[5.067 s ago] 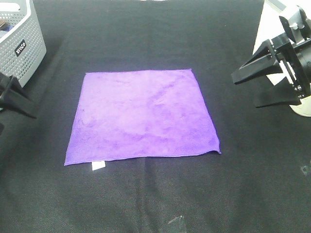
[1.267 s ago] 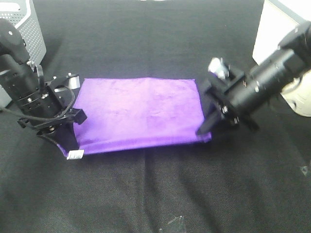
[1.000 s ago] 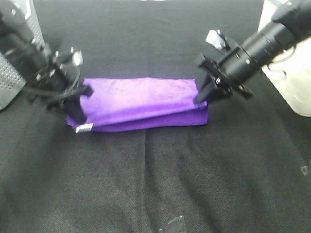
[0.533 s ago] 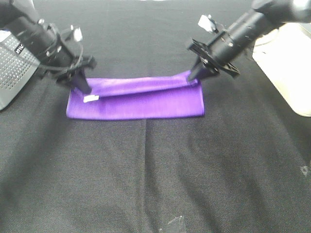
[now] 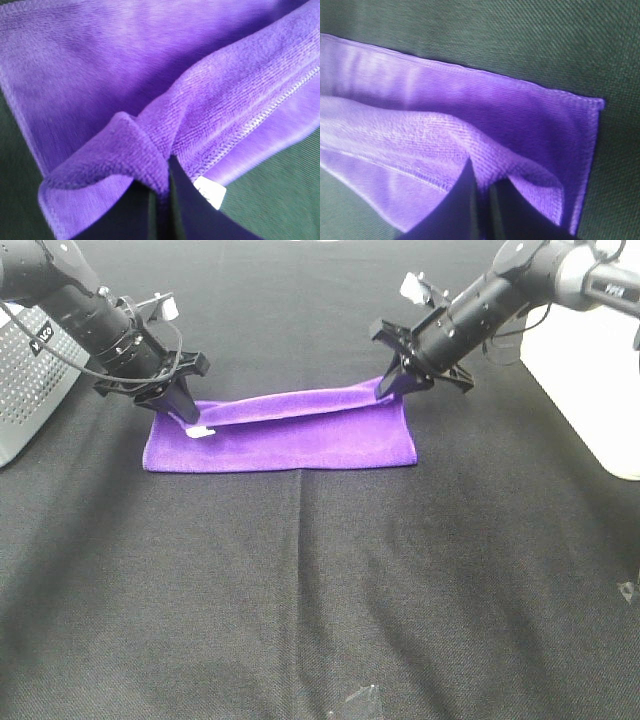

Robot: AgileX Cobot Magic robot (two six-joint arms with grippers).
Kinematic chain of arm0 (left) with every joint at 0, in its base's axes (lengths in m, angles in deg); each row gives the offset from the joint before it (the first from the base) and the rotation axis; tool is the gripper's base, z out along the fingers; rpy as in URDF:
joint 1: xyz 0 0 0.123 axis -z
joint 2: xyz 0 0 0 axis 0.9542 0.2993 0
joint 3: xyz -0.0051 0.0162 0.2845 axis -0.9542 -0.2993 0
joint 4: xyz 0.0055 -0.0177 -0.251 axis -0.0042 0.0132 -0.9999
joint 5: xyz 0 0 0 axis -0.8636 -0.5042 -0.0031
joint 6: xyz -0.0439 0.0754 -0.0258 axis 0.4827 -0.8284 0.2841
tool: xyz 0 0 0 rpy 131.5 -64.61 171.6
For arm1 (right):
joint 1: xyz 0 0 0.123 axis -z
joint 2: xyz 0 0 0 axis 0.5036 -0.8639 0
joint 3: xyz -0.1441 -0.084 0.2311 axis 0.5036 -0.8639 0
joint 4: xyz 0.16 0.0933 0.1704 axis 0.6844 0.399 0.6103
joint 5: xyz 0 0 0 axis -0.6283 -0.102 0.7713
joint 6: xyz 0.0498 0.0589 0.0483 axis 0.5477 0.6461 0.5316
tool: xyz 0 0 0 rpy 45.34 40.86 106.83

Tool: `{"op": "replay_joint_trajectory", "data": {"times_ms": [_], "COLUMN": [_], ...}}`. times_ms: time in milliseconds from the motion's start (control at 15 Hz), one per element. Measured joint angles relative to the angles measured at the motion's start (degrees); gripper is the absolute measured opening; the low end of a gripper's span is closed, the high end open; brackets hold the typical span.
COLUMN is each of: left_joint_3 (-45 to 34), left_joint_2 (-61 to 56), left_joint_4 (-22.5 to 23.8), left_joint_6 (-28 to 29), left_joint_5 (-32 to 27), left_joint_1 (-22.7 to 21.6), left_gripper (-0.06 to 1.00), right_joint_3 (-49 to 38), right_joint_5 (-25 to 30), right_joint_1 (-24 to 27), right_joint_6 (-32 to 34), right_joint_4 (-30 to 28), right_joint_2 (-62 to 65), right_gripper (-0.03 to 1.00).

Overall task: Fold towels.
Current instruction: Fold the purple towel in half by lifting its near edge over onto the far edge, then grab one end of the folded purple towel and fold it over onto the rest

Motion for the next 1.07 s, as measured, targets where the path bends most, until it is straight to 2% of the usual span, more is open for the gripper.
{"op": "replay_joint_trajectory", "data": {"times_ms": [600, 867, 1067], "left_joint_3": [0.00, 0.00, 0.00], "left_joint_2": [0.57, 1.03, 1.20], "left_joint_4": [-1.38, -1.55, 0.40], "left_joint_6": [0.29, 0.34, 1.03], "left_joint_5": [5.84, 9.22, 10.03], "left_joint_1": [0.00, 0.00, 0.00], "left_gripper": [0.03, 0.24, 0.42], "right_joint_3": [0.29, 0.29, 0.29], "right_joint_5": [-1.43, -2.06, -2.18], "right_joint_1": [0.00, 0.00, 0.06], "right_joint_6": [0.23, 0.23, 0.23], "right_joint_4": [-0.63, -2.12, -4.13], "right_joint_2": [0.00, 0.00, 0.00], "right_gripper": [0.01, 0.03, 0.16]}}
